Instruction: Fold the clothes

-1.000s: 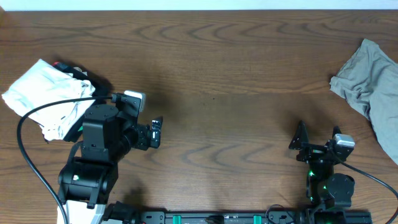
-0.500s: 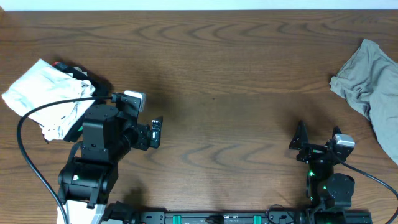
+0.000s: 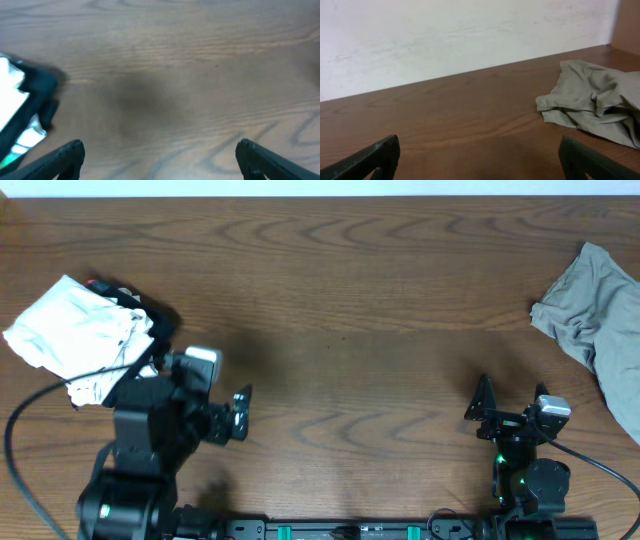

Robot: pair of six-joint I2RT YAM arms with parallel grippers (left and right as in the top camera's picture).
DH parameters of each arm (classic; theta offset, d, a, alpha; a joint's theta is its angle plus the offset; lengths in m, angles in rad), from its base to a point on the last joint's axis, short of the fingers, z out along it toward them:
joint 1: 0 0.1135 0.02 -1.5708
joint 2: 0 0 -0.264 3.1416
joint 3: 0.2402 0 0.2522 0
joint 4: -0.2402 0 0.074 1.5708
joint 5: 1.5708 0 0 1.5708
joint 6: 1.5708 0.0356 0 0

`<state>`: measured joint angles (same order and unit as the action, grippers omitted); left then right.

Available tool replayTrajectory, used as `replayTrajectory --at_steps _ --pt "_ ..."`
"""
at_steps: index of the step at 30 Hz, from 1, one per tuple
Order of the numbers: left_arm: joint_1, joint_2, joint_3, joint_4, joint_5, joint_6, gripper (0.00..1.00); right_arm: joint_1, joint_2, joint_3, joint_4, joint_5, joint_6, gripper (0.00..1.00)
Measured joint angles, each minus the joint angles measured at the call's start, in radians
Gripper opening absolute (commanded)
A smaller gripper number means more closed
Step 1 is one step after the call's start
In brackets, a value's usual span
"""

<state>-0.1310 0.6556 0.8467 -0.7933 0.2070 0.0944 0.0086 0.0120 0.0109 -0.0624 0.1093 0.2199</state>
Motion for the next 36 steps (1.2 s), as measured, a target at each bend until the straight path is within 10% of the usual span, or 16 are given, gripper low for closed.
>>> replayTrajectory --at_steps 16,36 --pt "0.058 -0.438 -0.351 0.026 -0.003 0.038 0.98 0.0 0.0 -0.001 0.0 0.0 0.0 0.99" --pt "0.065 -0.646 -0.83 0.987 0.026 0.056 0.98 0.0 0.0 -0.001 0.0 0.0 0.0 0.99"
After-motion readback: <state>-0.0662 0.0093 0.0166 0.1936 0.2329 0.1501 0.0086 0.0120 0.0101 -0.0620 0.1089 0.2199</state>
